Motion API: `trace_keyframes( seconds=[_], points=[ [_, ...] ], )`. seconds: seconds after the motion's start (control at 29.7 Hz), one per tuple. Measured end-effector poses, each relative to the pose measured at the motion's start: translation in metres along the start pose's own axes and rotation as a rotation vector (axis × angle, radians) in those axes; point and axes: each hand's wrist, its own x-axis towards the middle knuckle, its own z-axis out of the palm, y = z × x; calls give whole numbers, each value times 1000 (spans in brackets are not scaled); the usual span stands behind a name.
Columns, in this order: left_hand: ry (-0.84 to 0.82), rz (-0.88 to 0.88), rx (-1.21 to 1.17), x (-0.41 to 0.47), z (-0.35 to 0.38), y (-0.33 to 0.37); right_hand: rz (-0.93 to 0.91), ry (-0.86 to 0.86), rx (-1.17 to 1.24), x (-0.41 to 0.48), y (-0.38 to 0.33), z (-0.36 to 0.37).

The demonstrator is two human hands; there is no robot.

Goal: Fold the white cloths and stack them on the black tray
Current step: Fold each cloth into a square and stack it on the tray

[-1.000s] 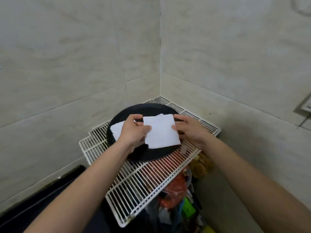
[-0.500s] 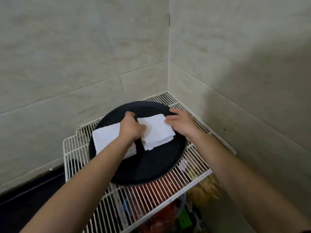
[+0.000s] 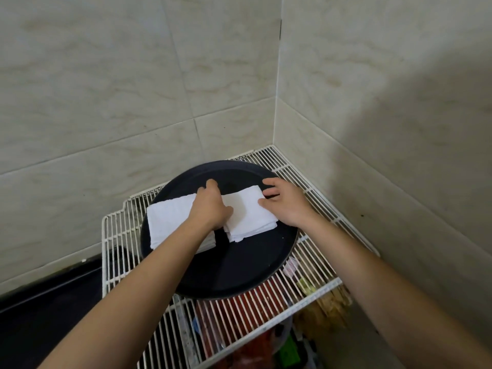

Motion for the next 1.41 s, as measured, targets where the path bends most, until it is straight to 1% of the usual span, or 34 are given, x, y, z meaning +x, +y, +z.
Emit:
trace_keyframes(
  seconds=[0.1, 0.17, 0.24, 0.3, 0.4, 0.47, 0.5, 0.57, 0.64, 0.71, 0.74, 0.77, 0.84, 0.94, 1.04, 1.18, 1.24, 1.41],
  points=[
    [20, 159, 49, -9, -3, -4, -196, 27, -336, -6, 0, -10],
    [-20, 260, 110, -16, -2, -10, -280, -42, -465, -10, 1, -13],
    [-84, 288, 174, -20, 1, -16, -299, -113, -536, -14, 4, -10],
    [-150, 269, 221, -21, 3, -19, -306, -133, -597, -16, 6, -7],
    [-209, 233, 207, -20, 0, -21, -281, -130, -599, -21, 2, -7],
    [-196, 242, 159, -22, -9, -20, -285, -108, -598, -22, -4, -11],
    [-163, 263, 123, -25, -15, -19, -297, -86, -598, -22, -9, -15],
    [-36, 342, 79, -35, -32, -23, -331, -21, -589, -20, -21, -19],
    [162, 415, 164, -49, -51, -34, -383, 58, -595, -18, -37, -18],
    [392, 408, 279, -65, -68, -56, -436, 124, -625, -15, -57, -7],
    [478, 375, 305, -75, -78, -71, -465, 153, -644, -13, -68, 3],
    [529, 337, 321, -84, -85, -85, -486, 180, -661, -10, -75, 11],
    [591, 227, 372, -106, -100, -124, -533, 183, -654, -8, -96, 41],
    [655, 49, 449, -147, -123, -193, -627, 116, -610, -14, -133, 108],
    [686, -125, 470, -194, -138, -255, -709, -11, -597, -32, -165, 180],
    [755, -357, 477, -274, -163, -339, -884, -160, -586, -85, -224, 275],
    [801, -445, 445, -317, -172, -377, -952, -206, -589, -117, -256, 318],
    [863, -579, 455, -427, -195, -460, -1073, -250, -507, -199, -322, 422]
  ],
)
